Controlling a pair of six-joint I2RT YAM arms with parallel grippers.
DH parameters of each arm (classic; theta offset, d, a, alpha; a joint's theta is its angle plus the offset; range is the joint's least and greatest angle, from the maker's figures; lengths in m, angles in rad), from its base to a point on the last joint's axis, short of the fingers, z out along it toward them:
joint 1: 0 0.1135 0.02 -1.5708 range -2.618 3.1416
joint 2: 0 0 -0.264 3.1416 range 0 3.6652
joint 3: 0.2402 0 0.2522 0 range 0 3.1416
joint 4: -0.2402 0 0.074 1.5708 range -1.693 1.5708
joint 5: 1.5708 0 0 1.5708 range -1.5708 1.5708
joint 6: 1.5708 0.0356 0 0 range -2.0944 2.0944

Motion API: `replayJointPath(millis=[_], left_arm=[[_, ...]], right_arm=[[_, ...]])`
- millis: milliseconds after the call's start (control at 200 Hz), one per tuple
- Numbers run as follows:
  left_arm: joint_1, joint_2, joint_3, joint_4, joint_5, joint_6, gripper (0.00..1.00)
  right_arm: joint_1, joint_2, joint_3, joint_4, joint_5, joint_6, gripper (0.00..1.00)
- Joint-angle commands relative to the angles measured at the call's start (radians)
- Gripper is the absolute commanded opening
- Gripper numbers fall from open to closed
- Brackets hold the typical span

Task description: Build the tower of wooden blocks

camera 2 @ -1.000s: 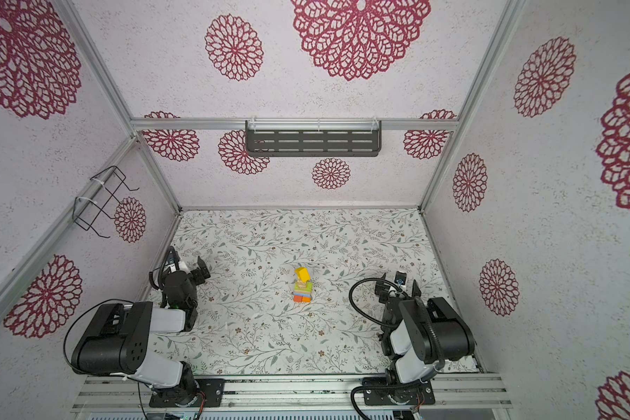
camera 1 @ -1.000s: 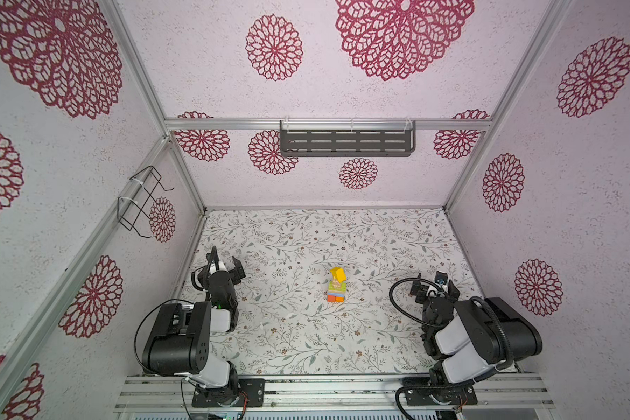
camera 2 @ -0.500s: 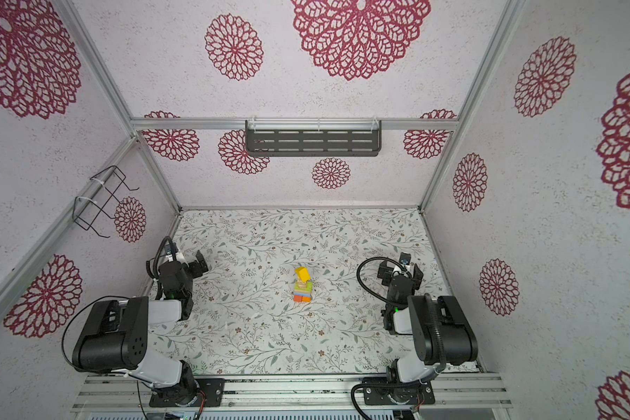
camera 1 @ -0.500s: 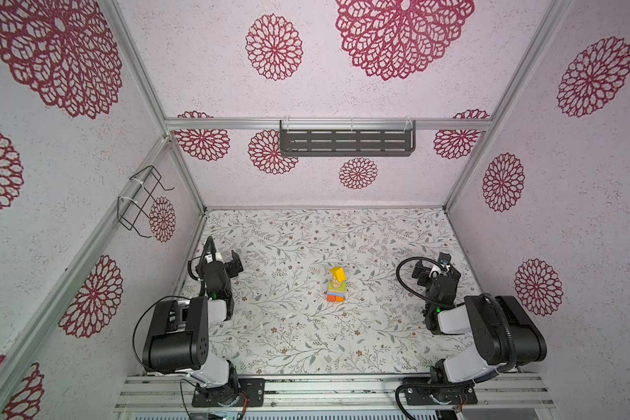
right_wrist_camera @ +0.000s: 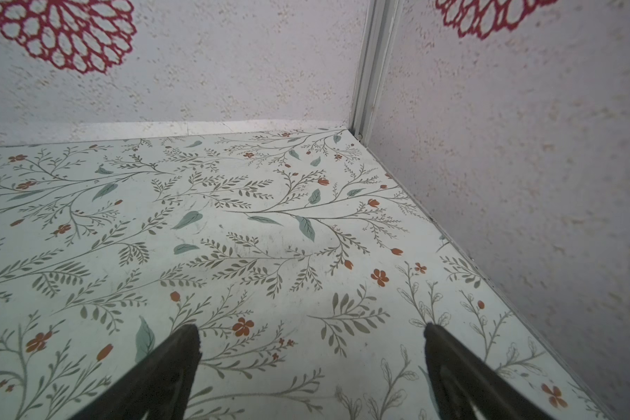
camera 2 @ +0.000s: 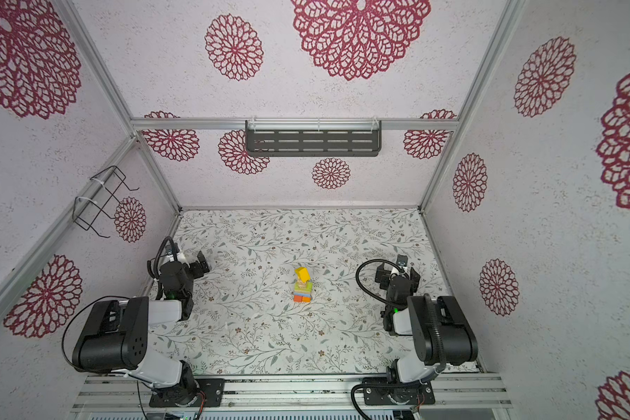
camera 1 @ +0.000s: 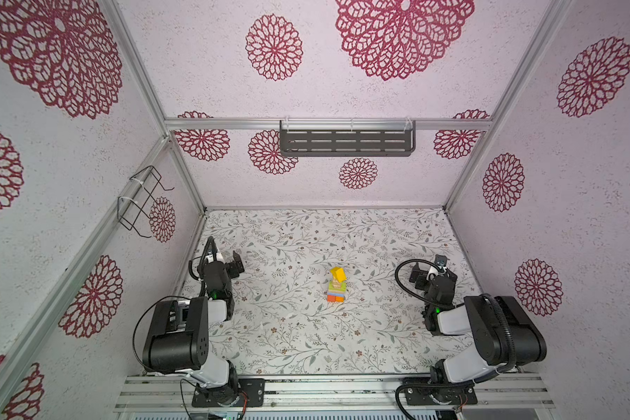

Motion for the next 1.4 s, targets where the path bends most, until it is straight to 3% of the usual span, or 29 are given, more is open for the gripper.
replayJointPath(millis=[0, 755, 866, 946, 1396], left_arm=[[-0.004, -0.01, -0.006, -0.003, 0.009, 0.011, 0.97], [-0.001, -0.009, -0.006, -0.003, 0.011, 0.009, 0.97], [0.017, -0.011, -0.006, -0.007, 0.056, -0.002, 0.97], [0.05, -0.012, -0.001, -0.016, 0.199, 0.005, 0.97], [0.049, -0.014, -0.005, -0.011, 0.198, 0.008, 0.97]], right_arm=[[0.001, -0.022, -0.001, 0.023, -0.015, 0.021, 0.99], [0.001, -0.022, 0.0, 0.022, -0.014, 0.021, 0.99], [0.001, -0.022, -0.001, 0.022, -0.014, 0.02, 0.99], [0.001, -0.022, 0.0, 0.022, -0.014, 0.021, 0.99], [0.002, -0.022, 0.001, 0.021, -0.014, 0.02, 0.99]])
